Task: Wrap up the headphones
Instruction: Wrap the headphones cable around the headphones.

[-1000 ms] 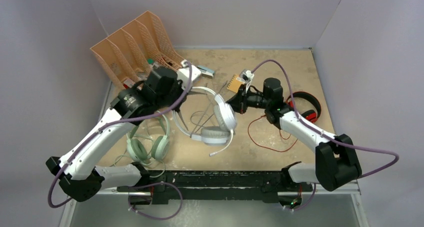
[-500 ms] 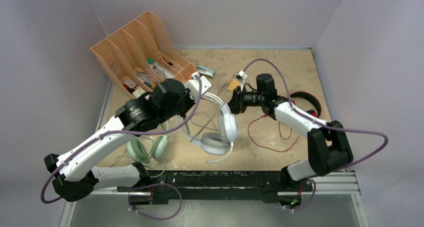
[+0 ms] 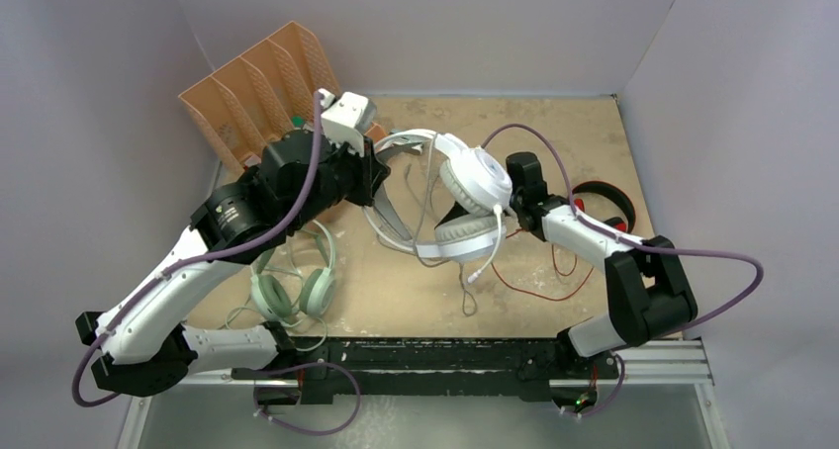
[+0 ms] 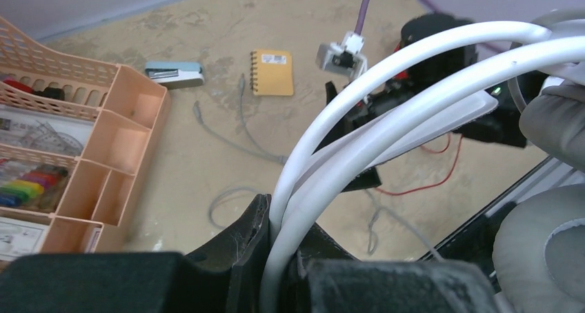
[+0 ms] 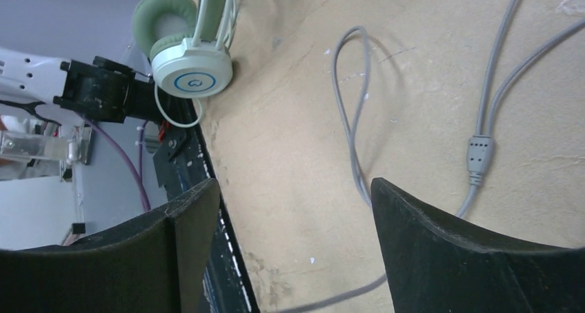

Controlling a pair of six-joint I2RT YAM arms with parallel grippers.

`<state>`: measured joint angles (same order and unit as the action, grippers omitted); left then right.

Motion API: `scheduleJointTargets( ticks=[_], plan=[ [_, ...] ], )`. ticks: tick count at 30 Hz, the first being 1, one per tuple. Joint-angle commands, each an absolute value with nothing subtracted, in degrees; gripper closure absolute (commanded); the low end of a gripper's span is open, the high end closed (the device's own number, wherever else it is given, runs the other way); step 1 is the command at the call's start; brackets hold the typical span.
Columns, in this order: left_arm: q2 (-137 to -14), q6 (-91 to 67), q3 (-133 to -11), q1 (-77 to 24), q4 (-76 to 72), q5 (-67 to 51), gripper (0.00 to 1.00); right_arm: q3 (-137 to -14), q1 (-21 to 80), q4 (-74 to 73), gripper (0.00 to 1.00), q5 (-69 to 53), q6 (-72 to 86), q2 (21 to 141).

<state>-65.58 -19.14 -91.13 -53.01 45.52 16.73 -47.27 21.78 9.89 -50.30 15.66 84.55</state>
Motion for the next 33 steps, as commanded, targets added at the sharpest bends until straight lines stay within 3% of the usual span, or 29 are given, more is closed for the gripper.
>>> scheduleJointTargets(
  ticks=[1, 5, 9, 15, 22, 29, 33],
  plan=[
    [-65.65, -29.49, -98.04, -53.02, 40.72, 18.50, 1.00, -47.20, 21.49, 13.52, 0.18, -46.26, 19.05, 83.07],
    [-65.60, -30.91, -99.23, -53.06, 40.83, 18.84, 1.00, -46.90, 21.45, 11.14, 0.17, -41.15, 22.82, 80.76],
    [-64.75, -31.66, -98.77, -53.08, 39.55, 17.93, 1.00, -49.99, 21.69, -2.96, 0.17, -24.01, 27.68, 79.04],
    [-65.01, -31.30, -97.69, -53.03, 38.63, 17.02, 1.00, -47.63, 26.40, -3.79, 0.09, -23.59, 46.01, 79.01],
    [-64.92, -31.03, -96.61, -53.00, 37.88, 16.48, 1.00, -46.11, 37.62, -4.73, 0.11, -14.99, 67.73, 81.28],
    [-64.21, -31.03, -96.50, -53.04, 37.62, 16.33, 1.00, -42.96, 37.98, -9.92, 0.12, -4.06, 70.56, 77.84],
    [-64.23, -30.76, -96.42, -53.00, 37.53, 16.04, 1.00, -41.16, 38.17, -9.82, 0.12, -5.73, 70.87, 77.23]
  ],
)
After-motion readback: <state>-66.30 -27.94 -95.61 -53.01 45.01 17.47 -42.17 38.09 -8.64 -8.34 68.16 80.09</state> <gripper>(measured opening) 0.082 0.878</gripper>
